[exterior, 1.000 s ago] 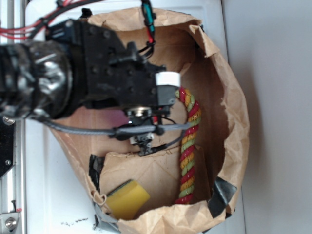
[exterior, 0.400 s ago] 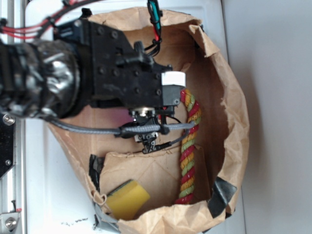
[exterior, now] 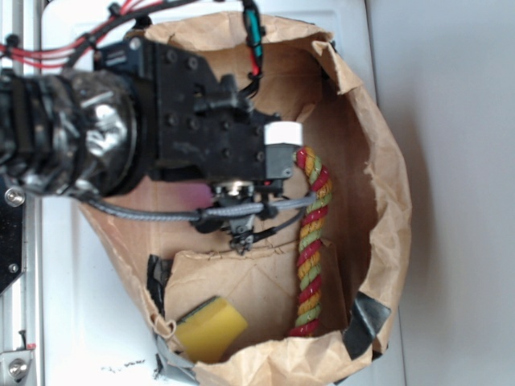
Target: Grab the red paper.
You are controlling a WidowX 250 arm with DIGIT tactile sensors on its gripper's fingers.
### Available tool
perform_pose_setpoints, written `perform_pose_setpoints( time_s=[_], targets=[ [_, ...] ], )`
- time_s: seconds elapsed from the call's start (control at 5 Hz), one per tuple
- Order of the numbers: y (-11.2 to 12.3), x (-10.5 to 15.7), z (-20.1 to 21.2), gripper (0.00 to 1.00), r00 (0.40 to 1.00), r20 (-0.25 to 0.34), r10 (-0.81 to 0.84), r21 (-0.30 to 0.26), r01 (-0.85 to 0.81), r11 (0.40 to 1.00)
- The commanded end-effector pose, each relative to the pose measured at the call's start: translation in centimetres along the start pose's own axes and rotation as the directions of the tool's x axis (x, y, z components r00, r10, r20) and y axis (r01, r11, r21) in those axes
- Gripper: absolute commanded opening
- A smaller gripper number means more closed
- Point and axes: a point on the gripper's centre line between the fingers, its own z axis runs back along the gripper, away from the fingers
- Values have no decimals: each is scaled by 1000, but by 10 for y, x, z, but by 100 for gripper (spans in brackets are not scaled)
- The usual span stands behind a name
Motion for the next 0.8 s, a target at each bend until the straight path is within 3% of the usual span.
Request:
perform_pose_setpoints(
  time_s=[0.0, 0.6],
  targets=[
    [1, -5, 45, 0, 996, 89, 23, -33, -20, 999],
    [-11, -8, 112, 0, 991, 121, 58, -97, -47, 994]
  ],
)
